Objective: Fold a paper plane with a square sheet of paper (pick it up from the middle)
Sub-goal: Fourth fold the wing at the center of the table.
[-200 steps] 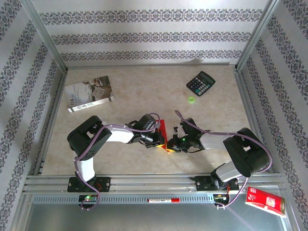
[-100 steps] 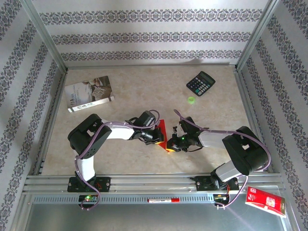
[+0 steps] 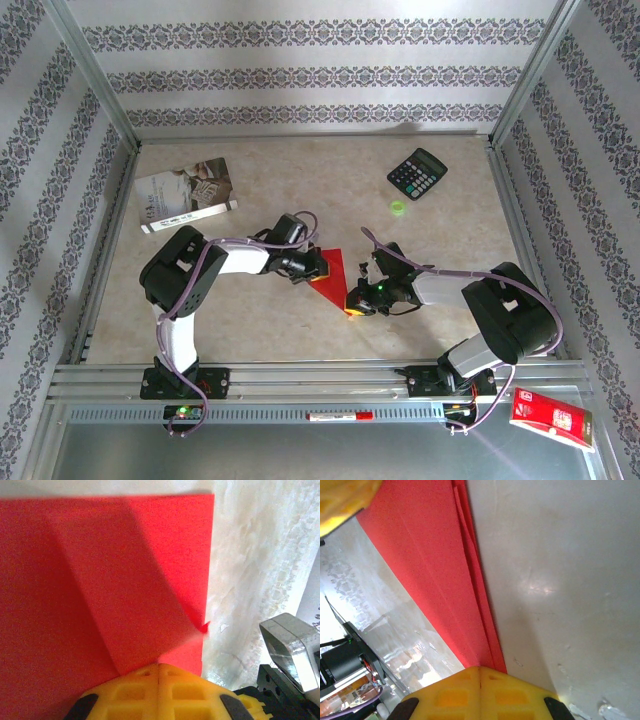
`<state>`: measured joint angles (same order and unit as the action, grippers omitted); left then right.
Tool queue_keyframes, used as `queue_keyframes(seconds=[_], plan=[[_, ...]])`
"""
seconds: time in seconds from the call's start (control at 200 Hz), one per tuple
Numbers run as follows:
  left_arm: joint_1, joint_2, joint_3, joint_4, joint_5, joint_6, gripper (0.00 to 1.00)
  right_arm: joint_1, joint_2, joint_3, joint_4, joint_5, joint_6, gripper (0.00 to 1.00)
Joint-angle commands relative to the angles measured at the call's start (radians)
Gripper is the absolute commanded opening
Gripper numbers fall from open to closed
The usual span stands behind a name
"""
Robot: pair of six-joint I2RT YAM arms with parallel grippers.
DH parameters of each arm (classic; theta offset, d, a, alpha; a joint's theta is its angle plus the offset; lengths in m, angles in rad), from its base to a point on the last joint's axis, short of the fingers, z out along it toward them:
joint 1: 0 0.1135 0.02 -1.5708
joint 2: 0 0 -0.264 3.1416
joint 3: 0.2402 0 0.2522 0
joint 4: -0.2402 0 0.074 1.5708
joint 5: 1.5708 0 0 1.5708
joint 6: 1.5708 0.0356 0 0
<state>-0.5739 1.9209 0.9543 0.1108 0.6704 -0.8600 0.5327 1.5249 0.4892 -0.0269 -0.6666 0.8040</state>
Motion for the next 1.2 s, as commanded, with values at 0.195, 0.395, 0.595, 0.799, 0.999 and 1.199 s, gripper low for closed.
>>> queue_keyframes(seconds=[0.195,0.395,0.595,0.799,0.999,1.199], plan=[[0.111,0.046,0.053,-0.11,-0.068,0.096,0.0,0.026,0.119,-0.074,-0.166,0.252,-0.016,0.0],[0.134,0.052,0.088,-0.149,-0.101,0.121,0.0,0.025,0.115,-0.073,-0.166,0.253,-0.015,0.0],[0.15,0.063,0.141,-0.167,-0.116,0.129,0.0,0.026,0.115,-0.075,-0.165,0.252,-0.016,0.0],[0.177,0.062,0.209,-0.212,-0.143,0.158,0.01,0.025,0.104,-0.078,-0.163,0.249,-0.016,0.0],[0.191,0.015,0.203,-0.206,-0.14,0.138,0.03,0.025,0.107,-0.077,-0.157,0.246,-0.019,0.0],[0.128,-0.124,0.026,-0.054,-0.083,0.033,0.07,0.026,0.11,-0.075,-0.156,0.244,-0.021,0.0]])
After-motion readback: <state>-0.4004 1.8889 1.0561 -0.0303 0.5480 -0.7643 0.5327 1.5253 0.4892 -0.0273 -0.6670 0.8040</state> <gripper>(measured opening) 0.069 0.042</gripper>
